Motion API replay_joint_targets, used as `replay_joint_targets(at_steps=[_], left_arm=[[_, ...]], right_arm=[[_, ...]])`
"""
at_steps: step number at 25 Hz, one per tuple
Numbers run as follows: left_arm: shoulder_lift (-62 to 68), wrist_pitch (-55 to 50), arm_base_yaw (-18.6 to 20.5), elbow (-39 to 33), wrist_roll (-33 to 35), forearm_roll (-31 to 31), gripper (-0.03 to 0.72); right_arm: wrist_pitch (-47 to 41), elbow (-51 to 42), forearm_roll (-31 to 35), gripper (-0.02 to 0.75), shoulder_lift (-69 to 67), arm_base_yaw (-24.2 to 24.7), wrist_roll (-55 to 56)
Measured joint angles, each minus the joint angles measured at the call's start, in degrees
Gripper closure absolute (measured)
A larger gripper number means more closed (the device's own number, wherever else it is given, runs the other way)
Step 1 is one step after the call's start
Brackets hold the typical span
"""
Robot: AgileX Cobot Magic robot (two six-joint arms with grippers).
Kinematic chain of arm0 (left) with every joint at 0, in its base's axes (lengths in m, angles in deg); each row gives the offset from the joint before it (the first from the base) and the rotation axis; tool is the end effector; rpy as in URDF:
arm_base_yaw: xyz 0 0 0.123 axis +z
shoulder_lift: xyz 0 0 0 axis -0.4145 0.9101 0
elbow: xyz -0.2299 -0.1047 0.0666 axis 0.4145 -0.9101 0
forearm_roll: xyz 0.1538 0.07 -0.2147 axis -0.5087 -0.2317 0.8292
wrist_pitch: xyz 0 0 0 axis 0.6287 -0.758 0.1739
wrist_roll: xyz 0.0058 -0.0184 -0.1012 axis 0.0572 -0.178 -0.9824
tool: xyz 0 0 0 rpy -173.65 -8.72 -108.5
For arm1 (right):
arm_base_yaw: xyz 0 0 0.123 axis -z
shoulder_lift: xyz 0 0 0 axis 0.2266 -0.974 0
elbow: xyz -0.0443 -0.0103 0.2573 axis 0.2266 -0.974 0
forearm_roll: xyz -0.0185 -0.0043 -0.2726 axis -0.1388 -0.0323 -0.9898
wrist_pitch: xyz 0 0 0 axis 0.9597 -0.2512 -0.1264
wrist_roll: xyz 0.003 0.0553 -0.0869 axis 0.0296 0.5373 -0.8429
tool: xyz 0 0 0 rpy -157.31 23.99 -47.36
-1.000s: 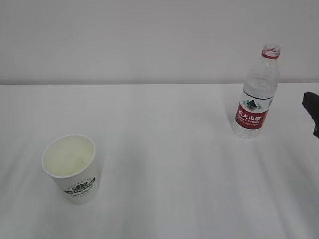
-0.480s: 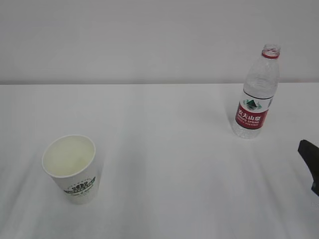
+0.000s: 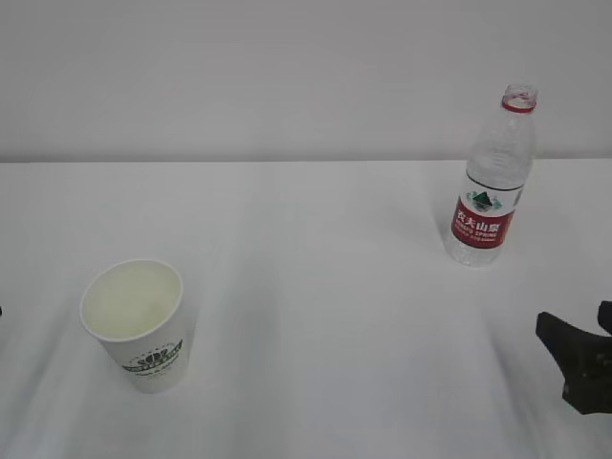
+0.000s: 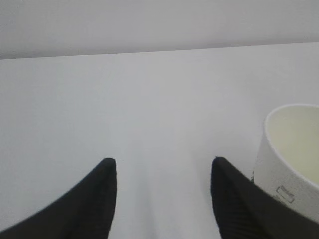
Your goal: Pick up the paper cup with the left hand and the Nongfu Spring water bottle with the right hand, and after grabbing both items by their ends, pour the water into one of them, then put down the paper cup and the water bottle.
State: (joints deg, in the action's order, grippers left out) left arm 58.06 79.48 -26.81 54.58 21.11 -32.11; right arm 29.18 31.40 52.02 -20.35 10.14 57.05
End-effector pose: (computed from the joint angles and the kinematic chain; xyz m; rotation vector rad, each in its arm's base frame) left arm 0.1746 -0.0240 0.1174 0.1319 1.8722 -0.1971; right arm 0.1731 0.0259 0.0696 -0.1918 1.9562 0.1738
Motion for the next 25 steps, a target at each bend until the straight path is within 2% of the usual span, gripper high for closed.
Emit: replay_joint_targets(at_steps=[7, 15, 25], left_arm=[[0.24, 0.21, 0.00, 0.00, -4.22, -6.63, 0.253], [3.31, 1.03, 0.00, 0.00, -14.50, -20.93, 0.253], [6.91, 3.24, 0.00, 0.00, -15.28, -26.20, 0.253]], right_arm=[[0.45, 0.00, -1.23, 0.190, -0.90, 0.00, 0.00], [0.58, 0.00, -1.23, 0.190, -0.90, 0.00, 0.00], [0.69, 0.00, -1.37, 0.190, -0.90, 0.00, 0.00]])
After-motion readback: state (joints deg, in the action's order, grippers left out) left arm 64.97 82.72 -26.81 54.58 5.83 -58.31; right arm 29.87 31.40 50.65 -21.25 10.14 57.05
